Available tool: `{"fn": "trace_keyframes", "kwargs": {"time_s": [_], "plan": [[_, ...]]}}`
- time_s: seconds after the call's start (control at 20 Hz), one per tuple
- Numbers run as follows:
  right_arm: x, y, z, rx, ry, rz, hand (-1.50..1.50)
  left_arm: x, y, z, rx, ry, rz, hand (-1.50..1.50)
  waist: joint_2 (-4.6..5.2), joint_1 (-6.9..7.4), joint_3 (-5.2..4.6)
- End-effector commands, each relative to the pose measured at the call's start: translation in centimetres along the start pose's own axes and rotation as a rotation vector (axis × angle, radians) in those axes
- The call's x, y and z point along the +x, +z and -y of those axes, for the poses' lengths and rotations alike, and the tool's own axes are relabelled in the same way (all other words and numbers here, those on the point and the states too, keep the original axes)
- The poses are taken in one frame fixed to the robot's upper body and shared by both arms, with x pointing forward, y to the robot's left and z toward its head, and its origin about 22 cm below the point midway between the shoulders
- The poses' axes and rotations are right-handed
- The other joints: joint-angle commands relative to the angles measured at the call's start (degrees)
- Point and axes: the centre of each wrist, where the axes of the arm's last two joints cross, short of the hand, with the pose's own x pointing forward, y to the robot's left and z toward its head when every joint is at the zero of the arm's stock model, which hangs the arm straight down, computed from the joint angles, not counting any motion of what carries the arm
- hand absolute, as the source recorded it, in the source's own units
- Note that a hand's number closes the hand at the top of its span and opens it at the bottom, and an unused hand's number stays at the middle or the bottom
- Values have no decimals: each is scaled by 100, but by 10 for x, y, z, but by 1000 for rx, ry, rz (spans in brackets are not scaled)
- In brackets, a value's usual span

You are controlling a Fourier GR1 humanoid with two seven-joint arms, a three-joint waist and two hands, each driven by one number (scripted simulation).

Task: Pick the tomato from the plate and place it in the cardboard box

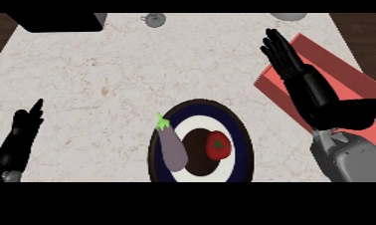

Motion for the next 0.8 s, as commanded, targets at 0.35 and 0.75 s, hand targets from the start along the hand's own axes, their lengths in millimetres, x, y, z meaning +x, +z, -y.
{"fn": "trace_keyframes", "kwargs": {"time_s": [0.35, 0.75], "plan": [[-13, 42, 38, -471, 277, 63, -150, 74, 8, 20, -194, 417, 276, 0, -146, -172, 78], [1, 109, -39, -251, 375, 349, -150, 79, 21, 17, -261, 444, 314, 0, -57, 104, 83]]}}
